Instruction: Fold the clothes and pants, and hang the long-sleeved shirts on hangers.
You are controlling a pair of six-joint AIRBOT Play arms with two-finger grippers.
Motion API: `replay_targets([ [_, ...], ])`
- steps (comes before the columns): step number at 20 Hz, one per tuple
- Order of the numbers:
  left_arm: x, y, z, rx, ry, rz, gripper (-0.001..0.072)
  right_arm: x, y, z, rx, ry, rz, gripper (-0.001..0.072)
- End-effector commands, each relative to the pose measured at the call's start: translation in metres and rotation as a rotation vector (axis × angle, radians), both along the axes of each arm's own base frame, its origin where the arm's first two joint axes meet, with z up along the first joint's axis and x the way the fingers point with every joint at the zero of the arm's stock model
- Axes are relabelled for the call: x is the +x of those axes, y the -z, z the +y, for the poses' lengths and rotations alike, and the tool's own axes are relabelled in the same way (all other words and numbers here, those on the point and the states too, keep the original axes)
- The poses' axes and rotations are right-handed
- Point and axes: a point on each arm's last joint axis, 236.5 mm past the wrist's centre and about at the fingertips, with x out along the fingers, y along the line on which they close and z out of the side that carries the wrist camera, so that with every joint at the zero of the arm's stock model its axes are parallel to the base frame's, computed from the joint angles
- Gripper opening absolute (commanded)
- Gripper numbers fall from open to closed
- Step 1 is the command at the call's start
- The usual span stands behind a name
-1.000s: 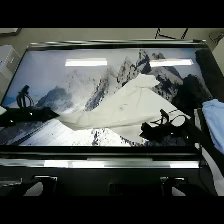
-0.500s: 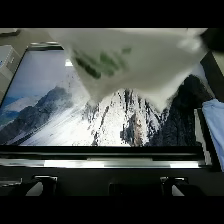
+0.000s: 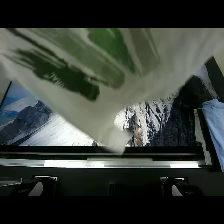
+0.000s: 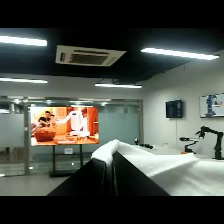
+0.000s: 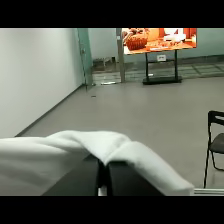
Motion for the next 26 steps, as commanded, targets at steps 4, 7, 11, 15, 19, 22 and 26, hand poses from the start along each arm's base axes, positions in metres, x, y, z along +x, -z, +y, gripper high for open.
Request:
replay_targets([
  [4, 0.124, 0.112, 0.032, 0.051, -0.080, 0.388, 0.0019, 0.113, 0.192, 0.001, 0.029, -0.056, 0.682, 0.0032],
  [7, 0.218, 0.238, 0.050, -0.001, -0.055, 0.693, 0.0019, 0.186, 0.335, 0.008, 0.153, -0.099, 0.979, 0.0032],
  [11, 0.300, 0.421, 0.067, -0.064, -0.034, 1.063, 0.0020, 0.221, 0.488, 0.032, 0.494, -0.095, 1.330, 0.0032],
  [15, 0.292, 0.572, 0.040, -0.178, 0.094, 1.525, 0.0020, 0.202, 0.563, 0.070, 0.517, -0.188, 1.576, 0.0033],
  [19, 0.245, 0.639, 0.014, -0.184, 0.224, 1.857, 0.0020, 0.209, 0.576, 0.070, 0.476, -0.170, 1.567, 0.0132],
  [22, 0.217, 0.627, 0.031, -0.134, 0.277, 1.936, 0.0540, 0.202, 0.551, 0.032, 0.383, -0.211, 1.539, 0.0574],
  [26, 0.149, 0.635, 0.090, -0.276, 0.208, 2.130, 0.0552, 0.120, 0.550, -0.096, 0.333, 0.033, 1.755, 0.0571],
])
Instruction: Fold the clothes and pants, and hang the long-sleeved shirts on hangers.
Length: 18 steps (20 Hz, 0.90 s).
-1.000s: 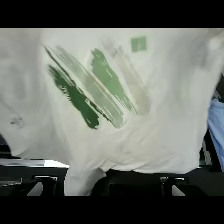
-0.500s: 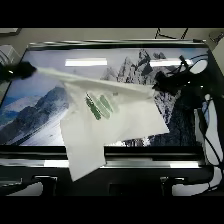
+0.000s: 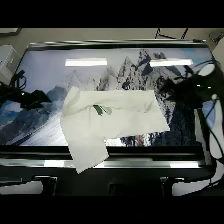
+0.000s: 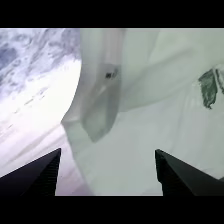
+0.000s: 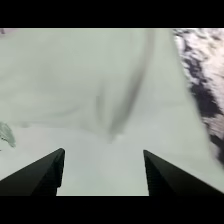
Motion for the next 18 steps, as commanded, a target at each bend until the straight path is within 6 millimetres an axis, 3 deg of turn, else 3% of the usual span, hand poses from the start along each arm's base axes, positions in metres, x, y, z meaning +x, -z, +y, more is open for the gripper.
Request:
replay_targets([
  [1, -0.075, 0.017, 0.025, -0.061, -0.048, 0.223, 0.0491, -0.081, 0.006, -0.087, -0.127, 0.029, 0.224, 0.0571],
  [3, -0.120, 0.052, 0.010, -0.099, -0.068, 0.286, 0.0490, -0.112, 0.022, -0.100, -0.129, 0.084, 0.265, 0.0569],
  [5, -0.155, 0.081, -0.024, -0.154, -0.046, 0.300, 0.0486, -0.133, 0.040, -0.094, -0.124, 0.084, 0.280, 0.0569],
  [6, -0.169, 0.093, -0.042, -0.183, -0.041, 0.301, 0.0390, -0.142, 0.047, -0.086, -0.107, 0.069, 0.290, 0.0567],
  [8, -0.183, 0.111, -0.071, -0.224, -0.067, 0.301, 0.0365, -0.156, 0.056, -0.074, -0.071, 0.043, 0.318, 0.0561],
  [11, -0.178, 0.121, -0.098, -0.275, -0.075, 0.261, 0.0387, -0.165, 0.062, -0.069, -0.056, 0.036, 0.342, 0.0560],
  [15, -0.160, 0.124, -0.113, -0.254, -0.085, 0.195, 0.0387, -0.162, 0.061, -0.068, -0.049, 0.031, 0.328, 0.0560],
  [18, -0.159, 0.127, -0.124, -0.232, -0.064, 0.190, 0.0385, -0.155, 0.063, -0.071, -0.063, 0.044, 0.300, 0.0560],
])
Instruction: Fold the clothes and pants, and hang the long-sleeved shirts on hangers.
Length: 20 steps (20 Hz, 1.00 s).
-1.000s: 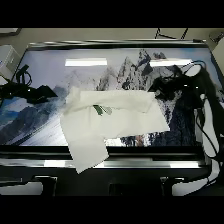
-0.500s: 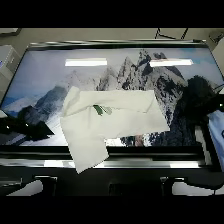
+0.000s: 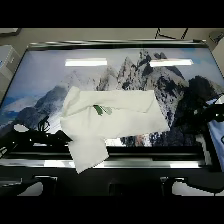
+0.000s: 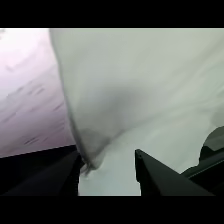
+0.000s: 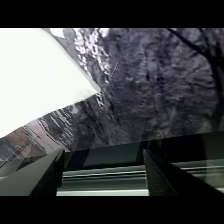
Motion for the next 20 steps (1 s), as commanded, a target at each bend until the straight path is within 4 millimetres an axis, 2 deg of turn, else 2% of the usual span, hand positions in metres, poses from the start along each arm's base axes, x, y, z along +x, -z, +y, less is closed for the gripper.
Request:
replay_targets([
  [1, 0.004, 0.006, -0.013, 0.026, 0.001, -0.022, 0.0349, 0.008, 0.003, -0.003, -0.016, 0.009, -0.034, 0.0560],
  [3, 0.000, 0.005, -0.018, 0.017, 0.029, -0.017, 0.0016, 0.014, 0.006, -0.007, -0.031, 0.019, -0.058, 0.0560],
  [5, -0.002, 0.002, -0.018, 0.008, 0.043, -0.019, 0.0019, 0.018, 0.014, -0.006, -0.021, 0.027, -0.056, 0.0560],
  [9, 0.002, -0.003, -0.013, 0.012, 0.027, -0.040, 0.0019, 0.030, 0.031, 0.023, 0.143, 0.022, -0.054, 0.0562],
  [15, 0.004, -0.008, -0.012, 0.012, 0.025, -0.058, 0.0019, 0.022, 0.058, 0.032, 0.196, 0.051, 0.018, 0.0559],
  [18, 0.008, -0.011, -0.012, 0.012, 0.024, -0.068, 0.0019, 0.024, 0.065, 0.037, 0.209, 0.080, 0.009, 0.0528],
  [20, 0.015, -0.016, -0.011, 0.014, 0.023, -0.089, 0.0019, 0.029, 0.064, 0.039, 0.220, 0.101, -0.007, 0.0333],
])
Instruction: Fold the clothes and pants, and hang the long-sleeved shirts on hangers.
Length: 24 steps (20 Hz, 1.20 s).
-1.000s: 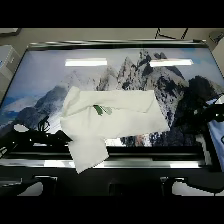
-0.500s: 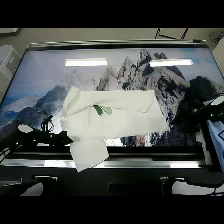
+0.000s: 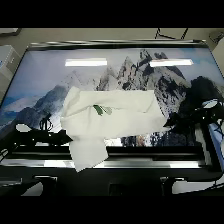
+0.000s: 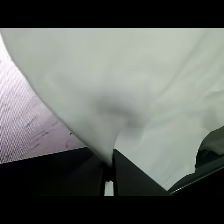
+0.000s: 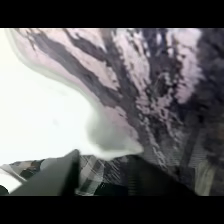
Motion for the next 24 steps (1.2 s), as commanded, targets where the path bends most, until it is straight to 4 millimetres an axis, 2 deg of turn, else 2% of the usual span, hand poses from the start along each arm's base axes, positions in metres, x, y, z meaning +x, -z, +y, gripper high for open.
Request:
replay_targets([
  [1, 0.011, -0.009, 0.001, 0.000, 0.001, -0.032, 0.0019, 0.009, 0.004, 0.004, 0.014, 0.039, -0.026, 0.0208],
  [2, 0.016, -0.014, 0.001, -0.001, 0.006, -0.045, 0.0019, 0.009, 0.003, 0.005, 0.022, 0.041, -0.024, 0.0050],
  [6, 0.037, -0.039, 0.002, -0.006, 0.031, -0.107, 0.0019, 0.007, -0.009, 0.010, 0.042, 0.011, -0.042, 0.0031],
  [8, 0.054, -0.056, 0.004, 0.002, 0.036, -0.166, 0.0018, 0.020, -0.032, 0.004, 0.007, -0.012, -0.135, 0.0030],
  [9, 0.070, -0.074, 0.006, 0.012, 0.036, -0.225, 0.0017, 0.032, -0.050, -0.002, -0.020, -0.026, -0.202, 0.0030],
  [10, 0.089, -0.099, 0.009, 0.026, 0.037, -0.307, 0.0017, 0.051, -0.080, -0.008, -0.056, -0.039, -0.304, 0.0030],
  [11, 0.111, -0.139, 0.013, 0.047, 0.039, -0.424, 0.0017, 0.071, -0.115, -0.017, -0.104, -0.049, -0.417, 0.0030],
  [12, 0.132, -0.188, 0.017, 0.071, 0.038, -0.556, 0.0017, 0.095, -0.164, -0.026, -0.171, -0.062, -0.569, 0.0030],
  [13, 0.149, -0.252, 0.022, 0.102, 0.032, -0.719, 0.0017, 0.115, -0.220, -0.033, -0.242, -0.080, -0.730, 0.0030],
  [14, 0.159, -0.326, 0.029, 0.141, 0.021, -0.900, 0.0018, 0.130, -0.291, -0.040, -0.335, -0.093, -0.922, 0.0031],
  [15, 0.158, -0.400, 0.036, 0.185, -0.003, -1.078, 0.0018, 0.136, -0.365, -0.044, -0.442, -0.089, -1.111, 0.0031],
  [16, 0.148, -0.472, 0.044, 0.234, -0.034, -1.255, 0.0019, 0.129, -0.448, -0.044, -0.548, -0.060, -1.312, 0.0031],
  [17, 0.127, -0.541, 0.051, 0.296, -0.071, -1.431, 0.0019, 0.111, -0.520, -0.040, -0.640, -0.027, -1.486, 0.0031],
  [18, 0.101, -0.593, 0.054, 0.356, -0.096, -1.567, 0.0019, 0.081, -0.582, -0.030, -0.713, -0.002, -1.640, 0.0031],
  [19, 0.071, -0.630, 0.052, 0.407, -0.103, -1.671, 0.0019, 0.051, -0.620, -0.018, -0.755, 0.019, -1.739, 0.0031],
  [20, 0.045, -0.652, 0.047, 0.424, -0.108, -1.737, 0.0019, 0.020, -0.641, -0.004, -0.772, 0.033, -1.792, 0.0031],
  [22, -0.001, -0.670, 0.034, 0.430, -0.116, -1.809, 0.0019, -0.031, -0.651, 0.020, -0.775, 0.028, -1.798, 0.0031],
  [24, -0.034, -0.679, 0.031, 0.438, -0.159, -1.854, 0.0019, -0.069, -0.655, 0.034, -0.804, 0.032, -1.796, 0.0031],
])
